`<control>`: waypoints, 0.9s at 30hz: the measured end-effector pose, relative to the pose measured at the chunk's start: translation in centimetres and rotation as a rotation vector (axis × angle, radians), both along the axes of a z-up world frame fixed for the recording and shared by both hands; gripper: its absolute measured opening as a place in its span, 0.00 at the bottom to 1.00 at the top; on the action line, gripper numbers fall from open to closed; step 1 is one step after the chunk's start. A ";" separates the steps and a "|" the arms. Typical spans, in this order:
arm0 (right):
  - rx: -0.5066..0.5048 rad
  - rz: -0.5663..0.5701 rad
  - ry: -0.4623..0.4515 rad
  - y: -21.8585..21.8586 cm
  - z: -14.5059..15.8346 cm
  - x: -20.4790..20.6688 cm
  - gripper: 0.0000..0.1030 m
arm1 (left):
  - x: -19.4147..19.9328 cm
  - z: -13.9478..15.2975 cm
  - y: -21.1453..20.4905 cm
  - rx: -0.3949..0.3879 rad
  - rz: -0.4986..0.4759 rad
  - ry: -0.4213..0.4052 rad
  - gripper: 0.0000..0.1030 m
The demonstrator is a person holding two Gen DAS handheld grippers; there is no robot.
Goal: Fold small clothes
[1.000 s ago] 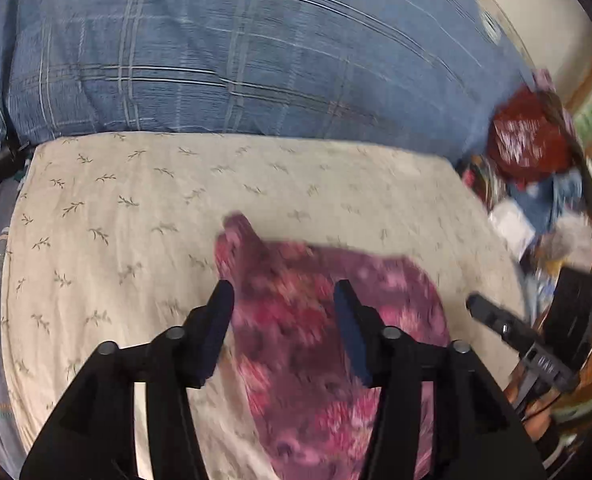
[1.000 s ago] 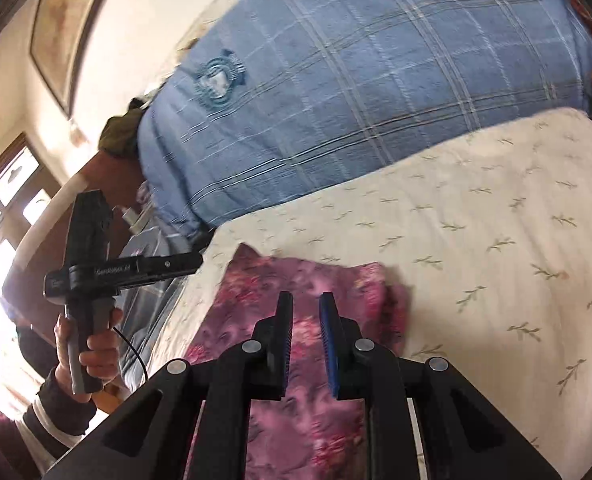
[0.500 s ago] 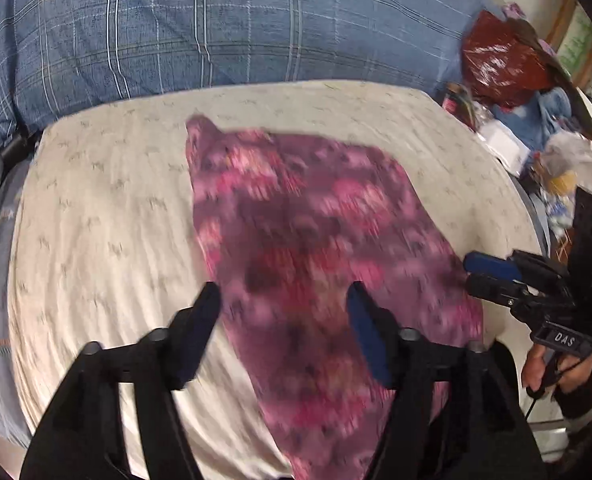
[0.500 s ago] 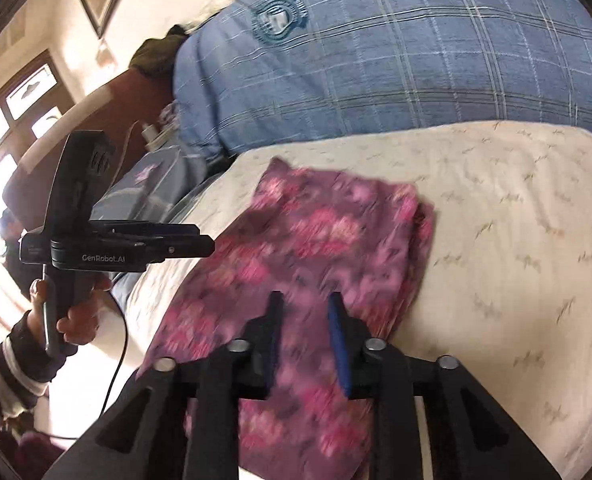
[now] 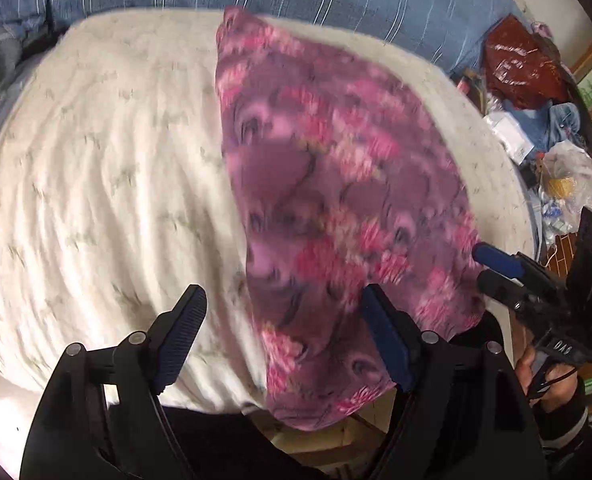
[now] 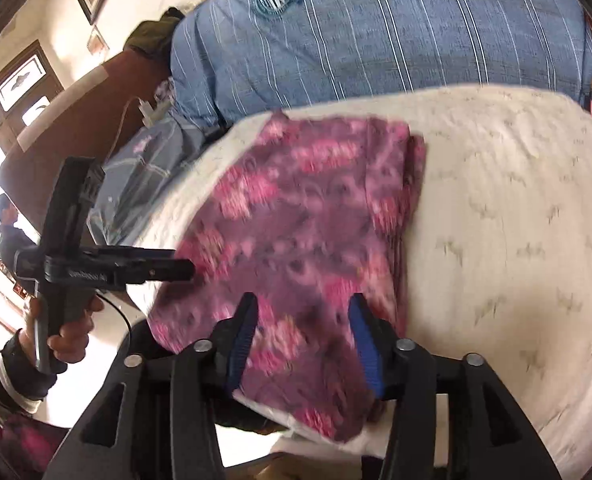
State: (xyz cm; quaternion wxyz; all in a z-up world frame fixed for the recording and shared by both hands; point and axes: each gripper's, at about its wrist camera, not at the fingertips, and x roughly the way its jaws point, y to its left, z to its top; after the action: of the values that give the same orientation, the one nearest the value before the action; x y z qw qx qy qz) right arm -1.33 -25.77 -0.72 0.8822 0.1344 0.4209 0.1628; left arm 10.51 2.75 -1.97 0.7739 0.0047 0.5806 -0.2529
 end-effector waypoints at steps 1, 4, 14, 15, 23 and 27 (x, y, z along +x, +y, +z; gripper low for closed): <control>-0.012 -0.009 0.048 0.3 -1.3 0.2 0.53 | -0.1 -0.7 -0.1 0.024 0.009 0.008 0.79; -0.025 -0.026 0.064 0.6 -2.5 -0.3 0.55 | -0.4 -0.9 -0.4 0.034 0.043 0.011 0.81; -0.256 -0.156 0.082 1.3 1.3 -2.2 0.81 | -2.8 2.7 0.4 0.084 0.071 -0.124 0.81; -0.279 -0.176 0.088 1.2 1.4 -2.3 0.83 | -3.1 3.1 0.4 0.095 0.070 -0.139 0.81; -0.341 -0.291 0.109 0.5 2.4 -4.3 0.92 | -5.9 5.0 0.5 0.266 0.095 -0.351 0.81; -0.338 -0.288 0.070 0.8 3.0 -5.1 0.92 | -7.2 5.2 0.8 0.299 0.071 -0.400 0.82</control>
State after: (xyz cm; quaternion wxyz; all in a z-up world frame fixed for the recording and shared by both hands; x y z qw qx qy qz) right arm -6.46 -24.96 2.31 0.8912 0.0486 0.4490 -0.0424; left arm 3.28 3.51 3.19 0.8725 0.1490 0.4465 -0.1310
